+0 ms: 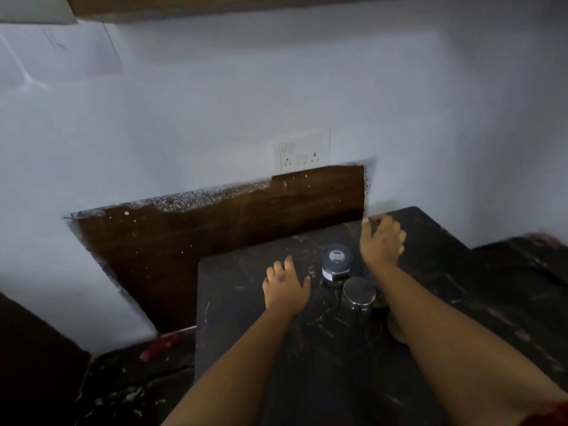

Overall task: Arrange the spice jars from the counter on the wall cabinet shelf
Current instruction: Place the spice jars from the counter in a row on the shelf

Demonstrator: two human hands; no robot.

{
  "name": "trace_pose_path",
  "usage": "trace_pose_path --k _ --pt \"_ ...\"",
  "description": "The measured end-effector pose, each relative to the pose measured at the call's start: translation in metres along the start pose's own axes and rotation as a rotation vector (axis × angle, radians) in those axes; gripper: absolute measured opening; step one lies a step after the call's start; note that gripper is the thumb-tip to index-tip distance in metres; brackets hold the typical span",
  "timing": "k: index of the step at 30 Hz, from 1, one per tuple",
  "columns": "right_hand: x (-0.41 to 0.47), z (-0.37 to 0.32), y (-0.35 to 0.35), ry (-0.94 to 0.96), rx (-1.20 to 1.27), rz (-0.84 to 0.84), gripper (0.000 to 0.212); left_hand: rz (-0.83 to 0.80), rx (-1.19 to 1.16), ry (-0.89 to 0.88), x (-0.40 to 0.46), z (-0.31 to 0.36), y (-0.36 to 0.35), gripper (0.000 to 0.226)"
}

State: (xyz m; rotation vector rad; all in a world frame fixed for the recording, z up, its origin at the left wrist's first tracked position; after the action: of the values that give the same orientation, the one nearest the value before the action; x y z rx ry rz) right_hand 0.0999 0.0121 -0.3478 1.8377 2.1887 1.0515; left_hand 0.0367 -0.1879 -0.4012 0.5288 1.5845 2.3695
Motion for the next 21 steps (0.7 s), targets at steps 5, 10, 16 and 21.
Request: trace_pose_path --k 5,10,16,21 --pt "-0.025 0.032 -0.007 0.083 -0.25 -0.273 0.049 -0.1 -0.01 0.02 -0.024 -0.007 -0.03 0.07" --pt "-0.062 0.068 -0.018 0.381 -0.832 -0.751 0.112 -0.118 -0.01 -0.038 -0.036 0.004 -0.041 0.072" --pt "-0.069 0.082 -0.014 0.507 -0.798 -0.634 0.091 -0.098 0.065 -0.256 -0.042 0.017 -0.041 0.076" --pt "-0.073 0.08 -0.011 0.457 -0.706 -0.655 0.091 -0.124 0.088 -0.361 -0.039 0.021 -0.039 0.086"
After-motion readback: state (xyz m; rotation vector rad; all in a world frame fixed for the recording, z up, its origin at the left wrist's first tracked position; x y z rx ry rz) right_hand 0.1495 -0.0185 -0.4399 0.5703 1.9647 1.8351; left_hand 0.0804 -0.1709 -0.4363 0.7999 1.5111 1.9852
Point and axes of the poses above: each hand's wrist, its own x-axis towards the middle knuckle, its own y-axis out of the back of the hand, z = x × y, the point moved 2 cm from there along x, towards the middle knuckle, and after that the axes turned 10 degrees about z, right-handed, at the moved point
